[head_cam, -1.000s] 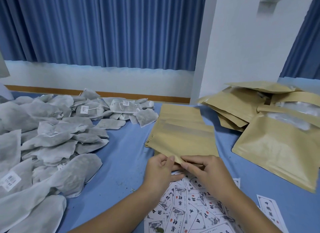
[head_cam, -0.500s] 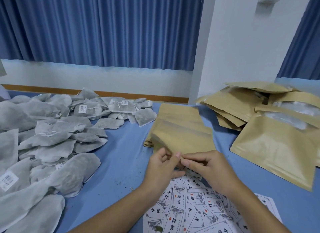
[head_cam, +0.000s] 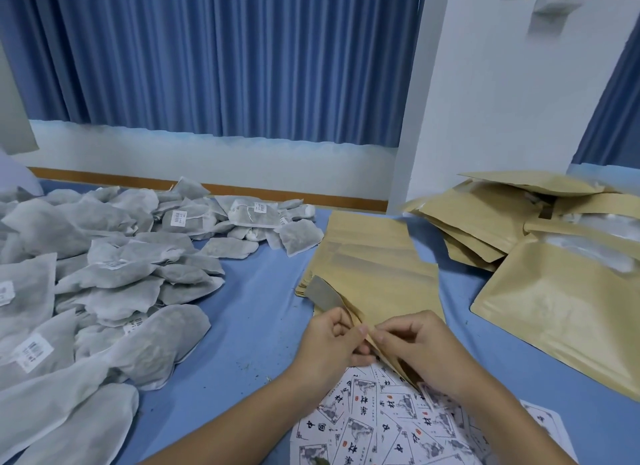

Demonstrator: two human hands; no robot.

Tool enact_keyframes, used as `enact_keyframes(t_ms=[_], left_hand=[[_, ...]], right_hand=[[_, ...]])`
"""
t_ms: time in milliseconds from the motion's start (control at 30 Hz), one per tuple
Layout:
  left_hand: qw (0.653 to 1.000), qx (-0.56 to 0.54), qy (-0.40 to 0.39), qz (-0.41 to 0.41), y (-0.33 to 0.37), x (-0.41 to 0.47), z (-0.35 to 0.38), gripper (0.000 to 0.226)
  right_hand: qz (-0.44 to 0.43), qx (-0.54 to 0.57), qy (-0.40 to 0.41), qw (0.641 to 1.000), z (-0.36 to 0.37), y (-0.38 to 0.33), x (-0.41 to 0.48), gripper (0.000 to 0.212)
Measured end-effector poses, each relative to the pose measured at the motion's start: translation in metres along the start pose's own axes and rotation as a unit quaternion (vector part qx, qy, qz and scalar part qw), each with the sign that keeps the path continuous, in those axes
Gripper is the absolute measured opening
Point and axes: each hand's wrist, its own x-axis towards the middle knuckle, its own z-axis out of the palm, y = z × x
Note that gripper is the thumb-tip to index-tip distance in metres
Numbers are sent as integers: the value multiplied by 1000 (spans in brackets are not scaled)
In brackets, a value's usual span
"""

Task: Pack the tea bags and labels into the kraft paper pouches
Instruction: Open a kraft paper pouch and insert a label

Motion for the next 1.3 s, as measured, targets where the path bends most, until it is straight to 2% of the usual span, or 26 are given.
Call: enact_keyframes(t_ms=[100,233,300,367,467,567,667,800,833,867,967,1067,1133,1200,1267,1300], left_hand=[[1000,5,-1,-11,2,-1,1,16],[999,22,13,-22,10,0,5,12],[999,26,24,-15,15,3,6,12],[999,23,33,-9,19,5,6,13],[1000,16,19,-2,20,0,3,20],[999,50,-12,1,19,-4,3,29],[999,52,-10,-2,19,4,5,24],[992,108,-55,17,8,-5,5,14],[990,123,-66,24,6,-9,6,10],[989,127,-68,32,6,-11,5,10],[993,108,-23,49,16,-3,3,13],[993,104,47,34,15,3,1,25],[989,111,91,28,11,2,-3,29],[978,153,130,48,10,-3,-7,24],[961,216,141,96,7,-10,-7,29],[944,263,149,132,6,-14,-5,31]], right_hand=[[3,-149,34,988,4,-6,-1,17],[-25,-321,131,938,11,-17,-4,16],[-56,-355,176,917,15,-21,-5,17],[-68,-346,203,914,16,-24,-5,19],[-57,-348,154,923,14,-25,-6,16],[-27,-413,90,906,17,-22,-6,24],[-16,-383,130,915,16,-23,-7,25],[7,-343,267,900,1,-25,-6,18],[2,-332,275,902,-3,-23,-7,17],[-9,-333,253,908,-5,-22,-10,16],[5,-399,118,910,5,-19,-14,19],[26,-402,101,910,16,-11,-11,22],[38,-382,145,912,13,-10,-6,21],[50,-324,237,914,8,-12,-5,21],[57,-249,320,912,4,-11,-5,23],[50,-235,335,911,4,-10,-4,24]])
